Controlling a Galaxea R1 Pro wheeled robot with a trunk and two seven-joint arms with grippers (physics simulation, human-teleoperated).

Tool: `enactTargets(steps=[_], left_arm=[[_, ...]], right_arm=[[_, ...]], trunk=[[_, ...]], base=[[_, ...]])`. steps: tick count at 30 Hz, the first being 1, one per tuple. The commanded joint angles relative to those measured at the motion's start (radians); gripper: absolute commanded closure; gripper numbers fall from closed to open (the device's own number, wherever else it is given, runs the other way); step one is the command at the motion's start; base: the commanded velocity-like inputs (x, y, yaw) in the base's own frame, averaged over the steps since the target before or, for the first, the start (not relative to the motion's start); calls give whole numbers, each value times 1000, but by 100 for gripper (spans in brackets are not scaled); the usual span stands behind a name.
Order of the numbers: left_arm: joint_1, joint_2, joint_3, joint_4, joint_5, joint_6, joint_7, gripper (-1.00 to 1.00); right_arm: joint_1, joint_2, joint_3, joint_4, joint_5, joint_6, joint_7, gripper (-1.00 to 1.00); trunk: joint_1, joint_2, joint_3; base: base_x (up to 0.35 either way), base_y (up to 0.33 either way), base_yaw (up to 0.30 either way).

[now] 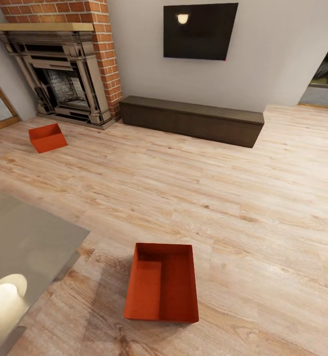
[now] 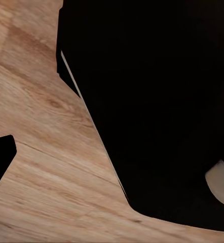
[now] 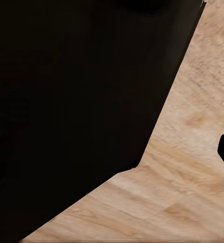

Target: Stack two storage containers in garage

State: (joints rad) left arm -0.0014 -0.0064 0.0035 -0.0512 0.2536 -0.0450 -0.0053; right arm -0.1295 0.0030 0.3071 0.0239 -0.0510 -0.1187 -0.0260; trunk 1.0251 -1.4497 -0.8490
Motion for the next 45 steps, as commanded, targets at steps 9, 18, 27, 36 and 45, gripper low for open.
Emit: enactTargets(steps=[9,18,27,36,45], left_arm=[[0,-5,5,-2,11,-3,0,-100],[0,-6,2,-365,8,25,1,-100],[-96,-2,1,-790,-1,416,82,-100],[-625,-96,-5,-606,-3,548,269,-100],[-757,-105,-7,-485,-13,467,289,-100]], right_arm=[[-1,0,6,2,-7,-3,-3,-100],[2,3,5,-221,-8,74,-44,-100],[-177,28,0,-461,-19,203,-126,-100],[-541,147,-9,-455,-47,363,-177,-100],[-629,172,-59,-425,-53,322,-205,-100]], trunk=[[0,0,-1],[0,0,-1],[0,0,-1],[0,0,-1],[0,0,-1]], base=[[0,0,0],[0,0,0],[0,0,0],[0,0,0],[0,0,0]])
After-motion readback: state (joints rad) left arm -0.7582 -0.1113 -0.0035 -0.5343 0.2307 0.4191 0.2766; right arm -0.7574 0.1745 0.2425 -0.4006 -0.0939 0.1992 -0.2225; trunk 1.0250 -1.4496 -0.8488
